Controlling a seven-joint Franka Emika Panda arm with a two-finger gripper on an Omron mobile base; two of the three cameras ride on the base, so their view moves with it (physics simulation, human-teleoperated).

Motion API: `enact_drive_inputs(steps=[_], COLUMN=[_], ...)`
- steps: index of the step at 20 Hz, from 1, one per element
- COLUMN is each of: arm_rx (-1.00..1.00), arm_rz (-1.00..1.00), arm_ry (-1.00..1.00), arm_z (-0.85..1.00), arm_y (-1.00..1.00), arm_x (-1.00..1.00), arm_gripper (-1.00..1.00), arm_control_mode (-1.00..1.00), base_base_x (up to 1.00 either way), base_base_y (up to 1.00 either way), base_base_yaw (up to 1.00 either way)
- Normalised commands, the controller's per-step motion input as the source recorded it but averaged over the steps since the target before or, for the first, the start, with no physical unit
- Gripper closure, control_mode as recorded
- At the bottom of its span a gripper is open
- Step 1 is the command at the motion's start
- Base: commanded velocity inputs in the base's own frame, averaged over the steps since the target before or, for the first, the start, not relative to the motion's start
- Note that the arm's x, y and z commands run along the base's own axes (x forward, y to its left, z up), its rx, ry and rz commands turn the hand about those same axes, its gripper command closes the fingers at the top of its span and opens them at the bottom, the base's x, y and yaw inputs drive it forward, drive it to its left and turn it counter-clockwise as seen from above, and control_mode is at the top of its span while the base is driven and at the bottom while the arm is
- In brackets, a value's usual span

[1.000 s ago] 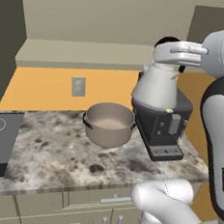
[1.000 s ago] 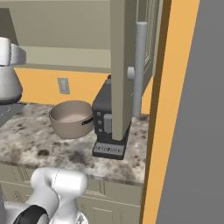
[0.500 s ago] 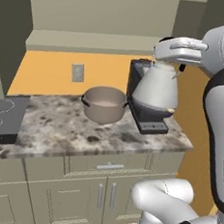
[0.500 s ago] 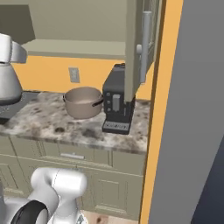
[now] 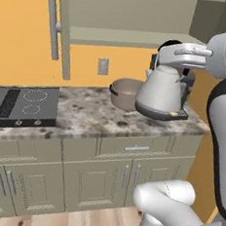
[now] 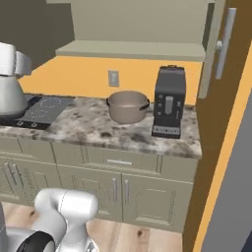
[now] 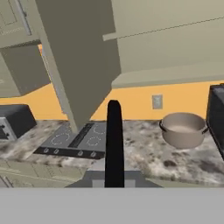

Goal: Pick the kettle from the cabinet and place it on a stove burner. Then pick the pot from the counter and place it on another stove burner. Finally, turn both burners on.

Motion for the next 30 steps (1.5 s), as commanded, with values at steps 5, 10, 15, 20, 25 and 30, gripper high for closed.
enact_drive_inputs(steps=[5,10,15,20,25,30], arm_rx=[0.00,0.00,0.00,0.00,0.00,0.00], arm_rz=[0.00,0.00,0.00,0.00,0.00,0.00], arm_ry=[0.00,0.00,0.00,0.00,0.00,0.00], arm_z=[0.00,0.00,0.00,0.00,0.00,0.00], arm_y=[0.00,0.00,0.00,0.00,0.00,0.00], arm_x=[0.00,0.00,0.00,0.00,0.00,0.00], arm_gripper=[1.00,1.00,1.00,1.00,1.00,1.00], arm_control_mode=[1.00,1.00,1.00,1.00,1.00,1.00], base_base_x=[0.00,0.01,0.52,0.95,0.74,0.62], base_base_y=[1.00,0.99,0.55,0.29,0.64,0.80], base_base_yaw=[0.00,0.00,0.00,0.00,0.00,-0.01])
